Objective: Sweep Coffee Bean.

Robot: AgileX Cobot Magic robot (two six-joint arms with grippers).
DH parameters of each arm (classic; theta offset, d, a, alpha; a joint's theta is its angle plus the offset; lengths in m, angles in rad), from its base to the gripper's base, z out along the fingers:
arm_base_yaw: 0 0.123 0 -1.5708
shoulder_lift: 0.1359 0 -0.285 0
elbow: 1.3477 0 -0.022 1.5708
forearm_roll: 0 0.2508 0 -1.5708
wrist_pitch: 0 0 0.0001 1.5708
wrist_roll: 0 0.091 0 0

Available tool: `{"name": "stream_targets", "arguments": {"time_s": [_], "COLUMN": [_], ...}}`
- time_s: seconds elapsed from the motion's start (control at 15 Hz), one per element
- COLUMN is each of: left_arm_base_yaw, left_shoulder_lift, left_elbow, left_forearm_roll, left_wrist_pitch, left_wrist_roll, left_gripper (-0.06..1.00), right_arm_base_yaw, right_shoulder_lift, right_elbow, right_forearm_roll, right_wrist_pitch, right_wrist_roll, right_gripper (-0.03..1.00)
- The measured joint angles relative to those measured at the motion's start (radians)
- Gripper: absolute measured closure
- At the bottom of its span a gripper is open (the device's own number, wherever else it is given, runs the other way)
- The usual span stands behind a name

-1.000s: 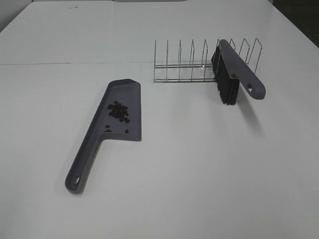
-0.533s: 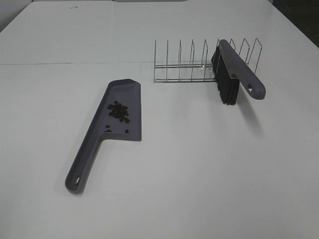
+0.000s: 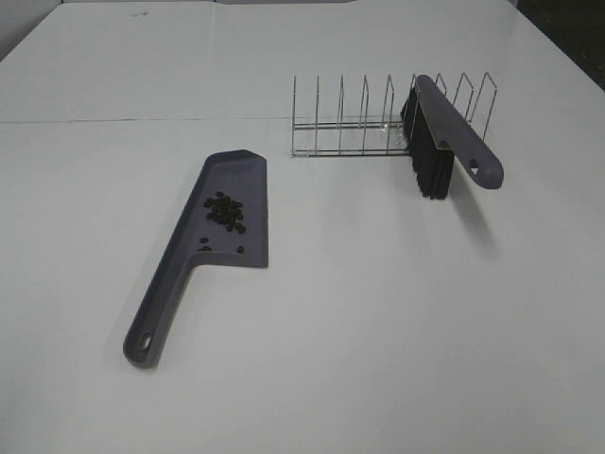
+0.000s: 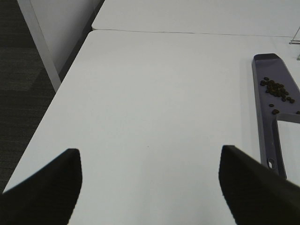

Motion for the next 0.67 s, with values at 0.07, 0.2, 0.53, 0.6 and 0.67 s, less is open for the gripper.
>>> {"name": "stream_targets", "arguments": {"time_s": [0.07, 0.2, 0.53, 0.6, 0.67], "left_arm_base_yaw": [0.000, 0.000, 0.000, 0.000, 0.000], "left_shoulder_lift": [0.000, 0.000, 0.000, 0.000, 0.000], "left_elbow": [0.000, 0.000, 0.000, 0.000, 0.000], "left_forearm_roll": [-0.001, -0.008, -0.008, -0.008, -0.008], "left_wrist_pitch": [0.000, 0.000, 0.000, 0.000, 0.000], "left_wrist_roll": [0.000, 0.000, 0.000, -0.001, -0.001], "left_gripper": [0.23, 0.23, 0.23, 0.23, 0.23], "right_arm_base_yaw": [0.000, 0.000, 0.000, 0.000, 0.000], "right_shoulder_lift": [0.000, 0.000, 0.000, 0.000, 0.000], "right_elbow": [0.000, 0.000, 0.000, 0.000, 0.000], "right_forearm_roll": [0.001, 0.002, 0.002, 0.002, 0.002], "right_wrist_pitch": [0.000, 0.000, 0.000, 0.000, 0.000], "right_wrist_roll": [0.000, 0.000, 0.000, 0.000, 0.000], "right_gripper": [0.24, 0.24, 0.24, 0.24, 0.24]}}
